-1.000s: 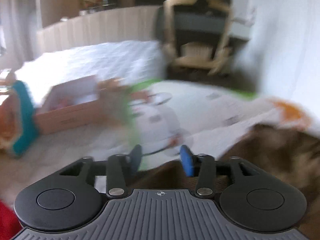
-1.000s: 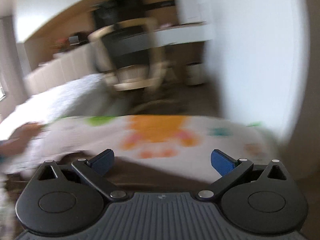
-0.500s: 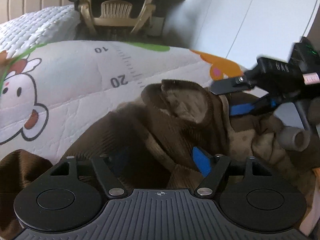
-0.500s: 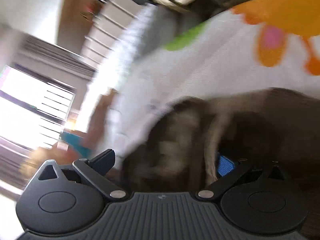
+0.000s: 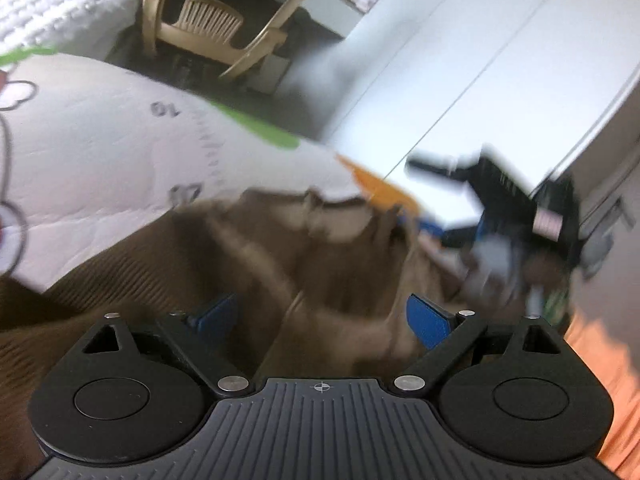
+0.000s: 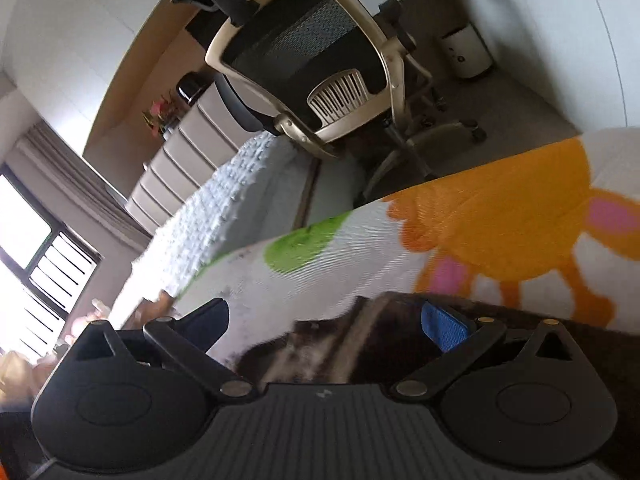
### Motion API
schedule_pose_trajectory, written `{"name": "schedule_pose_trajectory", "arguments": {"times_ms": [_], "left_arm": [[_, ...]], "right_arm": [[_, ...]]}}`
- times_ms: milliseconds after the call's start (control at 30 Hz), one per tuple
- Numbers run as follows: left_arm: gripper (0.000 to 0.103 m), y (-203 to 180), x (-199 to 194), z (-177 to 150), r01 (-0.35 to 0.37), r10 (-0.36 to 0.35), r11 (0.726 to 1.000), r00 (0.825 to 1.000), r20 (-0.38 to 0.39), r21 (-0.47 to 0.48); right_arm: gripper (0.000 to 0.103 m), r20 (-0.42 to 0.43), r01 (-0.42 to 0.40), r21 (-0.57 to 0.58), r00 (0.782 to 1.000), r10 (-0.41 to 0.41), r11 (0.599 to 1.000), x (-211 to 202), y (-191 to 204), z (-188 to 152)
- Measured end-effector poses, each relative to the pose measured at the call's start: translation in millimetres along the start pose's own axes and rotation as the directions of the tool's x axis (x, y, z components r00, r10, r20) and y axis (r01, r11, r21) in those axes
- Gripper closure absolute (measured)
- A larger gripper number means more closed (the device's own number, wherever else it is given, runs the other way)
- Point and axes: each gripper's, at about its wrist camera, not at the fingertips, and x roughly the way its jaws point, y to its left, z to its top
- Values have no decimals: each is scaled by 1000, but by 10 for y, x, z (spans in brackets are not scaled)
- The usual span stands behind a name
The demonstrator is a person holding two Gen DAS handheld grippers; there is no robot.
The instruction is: Fold clothes
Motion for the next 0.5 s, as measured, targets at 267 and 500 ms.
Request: {"name": "schedule_pose_trajectory", "arguments": {"times_ms": [267,500], "left_arm": [[7,128,706,349,-80,65,990,990,-127,-112],[7,132,703,931,-162,168,983,983,72,-81]], "right_arm": [[0,61,184,-157,982,-176,970,-165,-73,-153],[0,124,337,-312,941,-313,888,-474,30,-229]]}}
